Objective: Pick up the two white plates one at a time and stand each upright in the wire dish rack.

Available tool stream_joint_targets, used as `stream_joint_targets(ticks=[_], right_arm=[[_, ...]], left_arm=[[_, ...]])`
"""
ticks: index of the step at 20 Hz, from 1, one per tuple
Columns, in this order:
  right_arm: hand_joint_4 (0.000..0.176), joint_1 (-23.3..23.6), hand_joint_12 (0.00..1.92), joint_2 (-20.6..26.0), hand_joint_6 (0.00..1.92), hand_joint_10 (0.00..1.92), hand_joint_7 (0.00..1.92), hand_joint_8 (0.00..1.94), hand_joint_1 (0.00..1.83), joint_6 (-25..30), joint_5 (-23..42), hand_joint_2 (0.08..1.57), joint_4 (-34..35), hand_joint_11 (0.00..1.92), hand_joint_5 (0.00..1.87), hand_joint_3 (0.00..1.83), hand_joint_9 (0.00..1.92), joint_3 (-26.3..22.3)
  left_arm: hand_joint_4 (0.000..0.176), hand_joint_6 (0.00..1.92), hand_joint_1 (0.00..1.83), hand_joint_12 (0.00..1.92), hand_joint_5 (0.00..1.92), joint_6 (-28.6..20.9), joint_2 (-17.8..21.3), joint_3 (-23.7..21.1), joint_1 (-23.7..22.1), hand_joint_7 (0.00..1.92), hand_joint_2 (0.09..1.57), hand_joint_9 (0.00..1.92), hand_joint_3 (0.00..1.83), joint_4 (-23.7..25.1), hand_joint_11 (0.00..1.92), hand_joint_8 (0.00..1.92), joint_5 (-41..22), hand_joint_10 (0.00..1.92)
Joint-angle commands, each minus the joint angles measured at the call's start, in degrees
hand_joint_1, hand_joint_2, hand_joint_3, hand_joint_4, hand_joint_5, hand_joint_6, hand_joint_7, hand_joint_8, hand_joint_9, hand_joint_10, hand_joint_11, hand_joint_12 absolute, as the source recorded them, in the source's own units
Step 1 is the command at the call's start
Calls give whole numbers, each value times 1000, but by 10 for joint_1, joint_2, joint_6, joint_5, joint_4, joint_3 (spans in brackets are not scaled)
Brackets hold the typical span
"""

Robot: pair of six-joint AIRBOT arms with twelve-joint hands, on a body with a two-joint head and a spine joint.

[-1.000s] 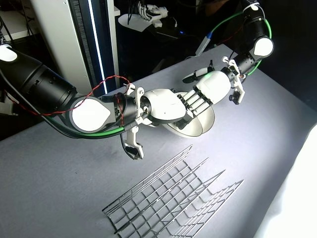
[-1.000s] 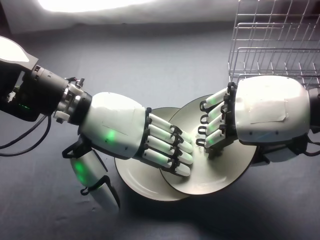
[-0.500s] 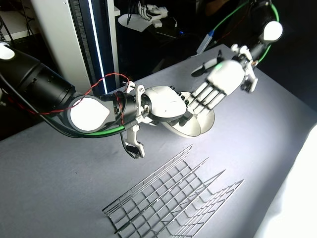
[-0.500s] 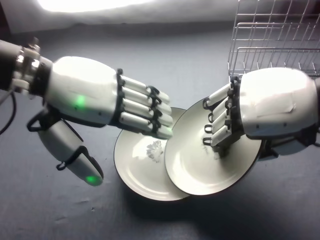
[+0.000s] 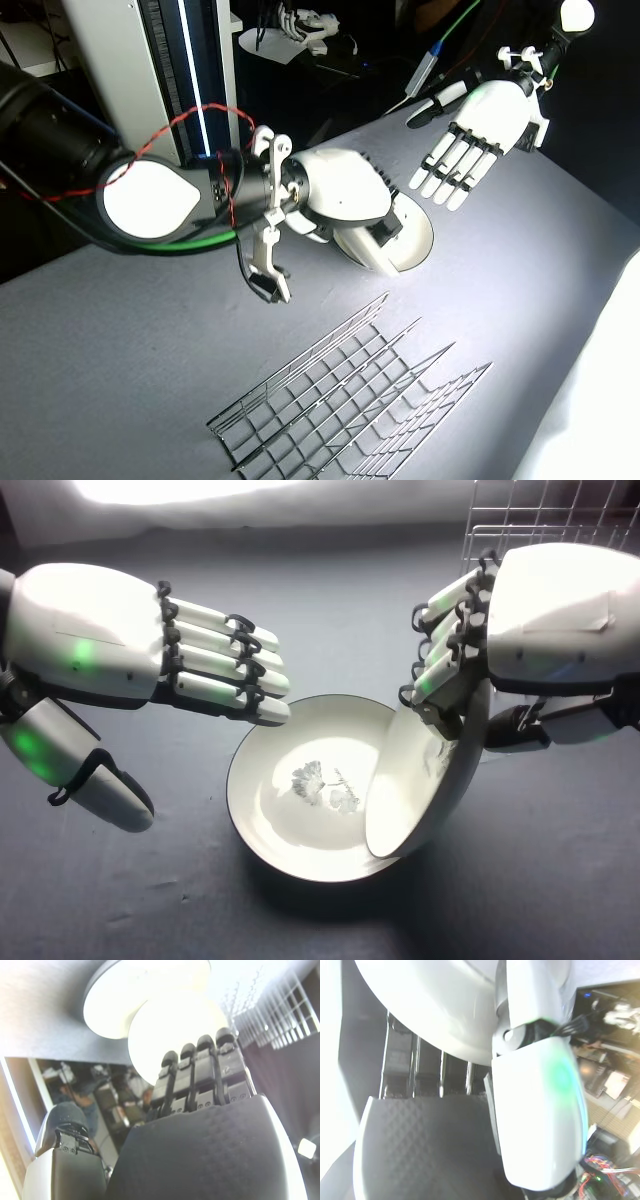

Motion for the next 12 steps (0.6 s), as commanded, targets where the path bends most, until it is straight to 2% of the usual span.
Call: stream_joint_targets(ticks=[1, 6, 7, 12], right_arm=[[0, 10, 1304, 6, 1024, 1220, 1025, 930, 1373, 3, 50, 1118, 48, 619, 866, 0, 909, -5], [0, 25, 1373, 29, 1024, 1233, 1040, 903, 1374, 9, 46, 1116, 130, 578, 875, 0, 897, -41], [0, 29, 1339, 31, 991, 1192, 1065, 852, 1378, 10, 44, 1104, 140, 612, 903, 0, 923, -46], [0, 54, 1302, 45, 975, 1205, 1046, 892, 1376, 17, 24, 1108, 220, 628, 894, 1, 925, -70]], left_arm=[[0, 8, 0, 0, 48, -1, 8, -2, 0, 0, 1083, 0, 0, -47, 0, 0, -11, 0], [0, 3, 0, 0, 42, -1, 24, -13, 37, 0, 1090, 0, 3, -49, 0, 0, -9, 0], [0, 7, 0, 0, 52, -1, 25, -12, 46, 0, 1098, 0, 6, -50, 0, 0, -6, 0], [0, 0, 0, 0, 38, -1, 26, -8, 56, 0, 1084, 0, 0, -61, 0, 0, 2, 0]])
